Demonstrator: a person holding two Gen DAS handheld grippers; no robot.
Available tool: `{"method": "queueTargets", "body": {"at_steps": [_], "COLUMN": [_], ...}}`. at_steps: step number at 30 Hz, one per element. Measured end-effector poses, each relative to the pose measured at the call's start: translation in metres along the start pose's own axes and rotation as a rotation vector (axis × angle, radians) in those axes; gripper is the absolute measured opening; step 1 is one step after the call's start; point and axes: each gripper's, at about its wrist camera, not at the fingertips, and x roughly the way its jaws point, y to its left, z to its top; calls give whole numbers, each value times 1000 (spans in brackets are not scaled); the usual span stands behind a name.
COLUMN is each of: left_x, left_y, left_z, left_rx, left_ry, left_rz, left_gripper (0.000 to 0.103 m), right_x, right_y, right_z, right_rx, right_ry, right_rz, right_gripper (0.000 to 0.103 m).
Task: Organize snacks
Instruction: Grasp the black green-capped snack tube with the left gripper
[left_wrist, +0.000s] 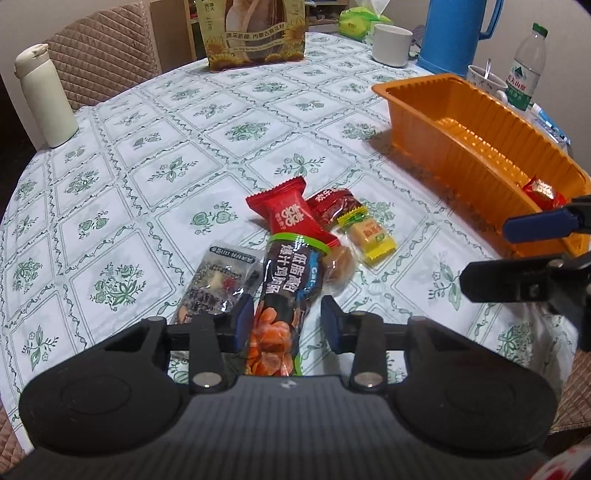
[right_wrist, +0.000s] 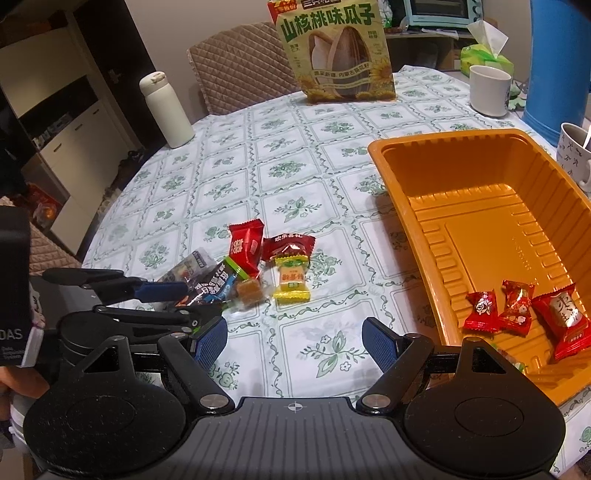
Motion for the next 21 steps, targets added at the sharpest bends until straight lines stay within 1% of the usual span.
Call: {"method": "queueTargets", "body": {"at_steps": [2,7,13,17,21], "left_x": [0,-7,-23,-29,-26], "left_y": [0,2,3,3,4], "left_z": [-2,-11,-29,-35,-33], "left_rx": [3,-36,-103,-121,-126], "left_ry": [-2,1,28,43,47], "left_rz": [16,9,3,-3,-6], "left_gripper": [28,28,27,27,28], "right_x": [0,1,2,3,4], "right_y": [-1,-1,0,-1,-1], "right_z": [1,1,0,-2,-3], "right_rx": [0,2,1,1,0], "right_ry": [-1,4,11,19,27], "right_rz": [0,5,15,19,21], "right_gripper": [80,80,80,80,80]}}
